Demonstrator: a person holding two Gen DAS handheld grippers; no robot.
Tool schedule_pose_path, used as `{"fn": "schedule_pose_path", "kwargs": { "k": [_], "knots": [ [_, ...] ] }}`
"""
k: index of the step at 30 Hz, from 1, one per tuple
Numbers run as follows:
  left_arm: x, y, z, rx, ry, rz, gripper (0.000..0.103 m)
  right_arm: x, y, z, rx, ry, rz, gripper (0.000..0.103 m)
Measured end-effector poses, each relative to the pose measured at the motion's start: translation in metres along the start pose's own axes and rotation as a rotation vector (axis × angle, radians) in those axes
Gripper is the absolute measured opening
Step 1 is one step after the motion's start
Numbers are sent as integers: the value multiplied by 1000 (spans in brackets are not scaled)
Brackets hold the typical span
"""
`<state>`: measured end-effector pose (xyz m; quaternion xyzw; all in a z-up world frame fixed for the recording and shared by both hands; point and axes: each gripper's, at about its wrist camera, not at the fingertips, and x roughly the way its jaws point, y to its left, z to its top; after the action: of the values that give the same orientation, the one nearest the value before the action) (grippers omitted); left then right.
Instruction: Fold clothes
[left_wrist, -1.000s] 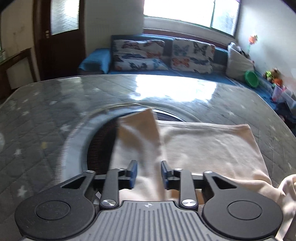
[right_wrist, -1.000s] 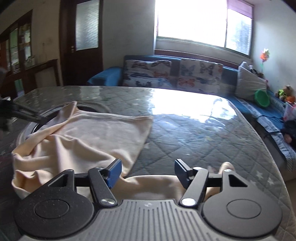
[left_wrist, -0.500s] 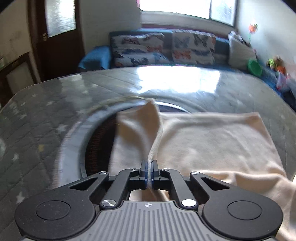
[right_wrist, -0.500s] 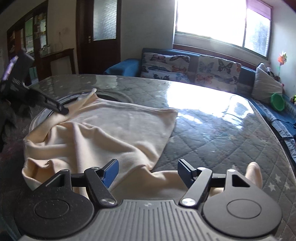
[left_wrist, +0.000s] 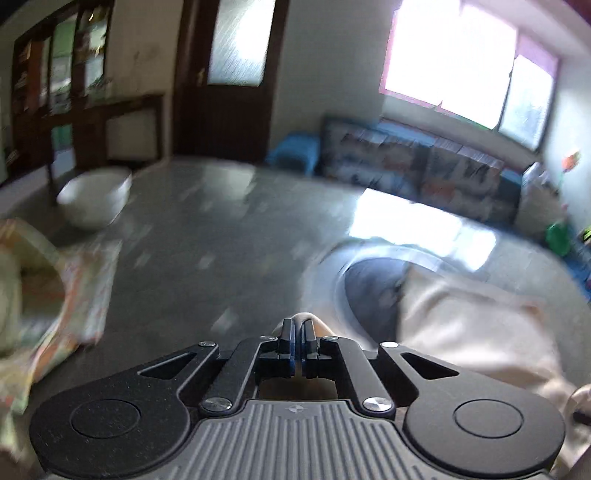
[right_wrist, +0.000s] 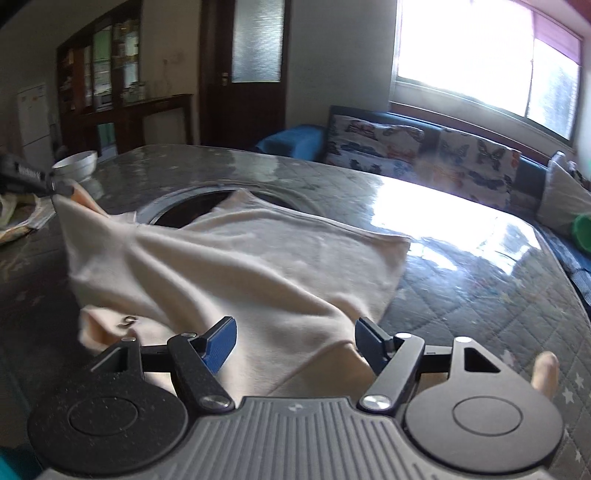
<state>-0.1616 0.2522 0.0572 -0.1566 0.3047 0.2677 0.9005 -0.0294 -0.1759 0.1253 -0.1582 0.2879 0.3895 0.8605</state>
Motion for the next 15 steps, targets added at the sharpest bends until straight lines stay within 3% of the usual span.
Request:
{"fn": "schedule_pose_path", "kwargs": {
  "k": [4,8,12,15],
  "knots": [
    [1,19,-16,-17,58,54,9,-3,11,-1,-50,11,61,73],
    [-10,13,-22,28,44,61,17,-13,25,-1,-100,26,181,70],
    [-29,-12,-25,137,-11,-9,20,-14,43,-6,-145,52,244,64],
    [-41,-29,-32,186,3,-159,23,-11,54,-9,-157,67,262,58]
  ]
}}
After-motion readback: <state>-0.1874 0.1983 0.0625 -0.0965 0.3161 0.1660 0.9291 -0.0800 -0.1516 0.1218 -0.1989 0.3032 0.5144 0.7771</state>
